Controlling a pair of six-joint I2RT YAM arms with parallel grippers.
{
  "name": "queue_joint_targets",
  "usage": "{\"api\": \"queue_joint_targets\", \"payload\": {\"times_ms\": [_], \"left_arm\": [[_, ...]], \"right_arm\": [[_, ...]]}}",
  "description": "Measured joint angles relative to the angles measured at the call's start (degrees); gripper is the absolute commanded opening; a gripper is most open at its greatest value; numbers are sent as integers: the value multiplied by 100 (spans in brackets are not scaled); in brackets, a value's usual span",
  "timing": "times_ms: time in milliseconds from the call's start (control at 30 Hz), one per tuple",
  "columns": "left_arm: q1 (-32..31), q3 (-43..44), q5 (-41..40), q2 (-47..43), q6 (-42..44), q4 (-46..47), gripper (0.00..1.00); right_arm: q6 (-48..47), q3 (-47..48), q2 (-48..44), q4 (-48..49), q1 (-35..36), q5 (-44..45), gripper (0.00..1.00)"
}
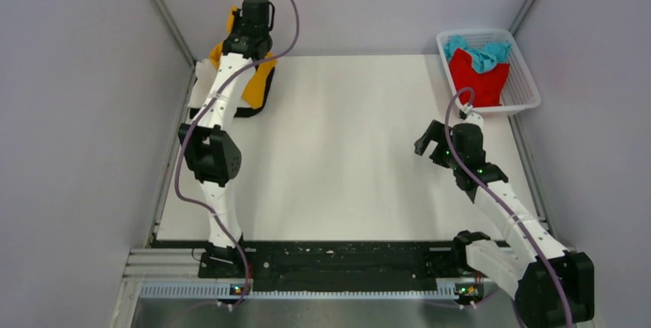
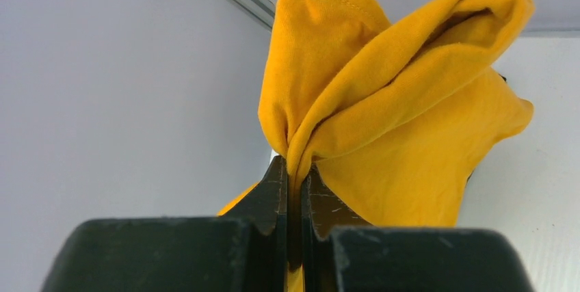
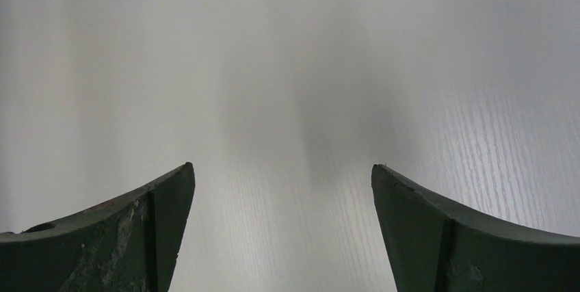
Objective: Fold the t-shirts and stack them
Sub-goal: Put the neatly folded tshirt into the corner of the board with the left arm
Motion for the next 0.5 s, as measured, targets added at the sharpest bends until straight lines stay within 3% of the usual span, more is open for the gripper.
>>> {"api": "queue_joint_targets", "payload": {"times_ms": [433,467,500], "left_arm": [[1174,535,584,1683,-205,81,0],[1257,553,608,1755,-225,83,1],[1368,564,656,1829,-264,83,15]], "right_arm": [[2,2,337,-4,0,225,99],[2,2,358,-7,0,238,99],[2,2,382,-7,0,258,99]]}}
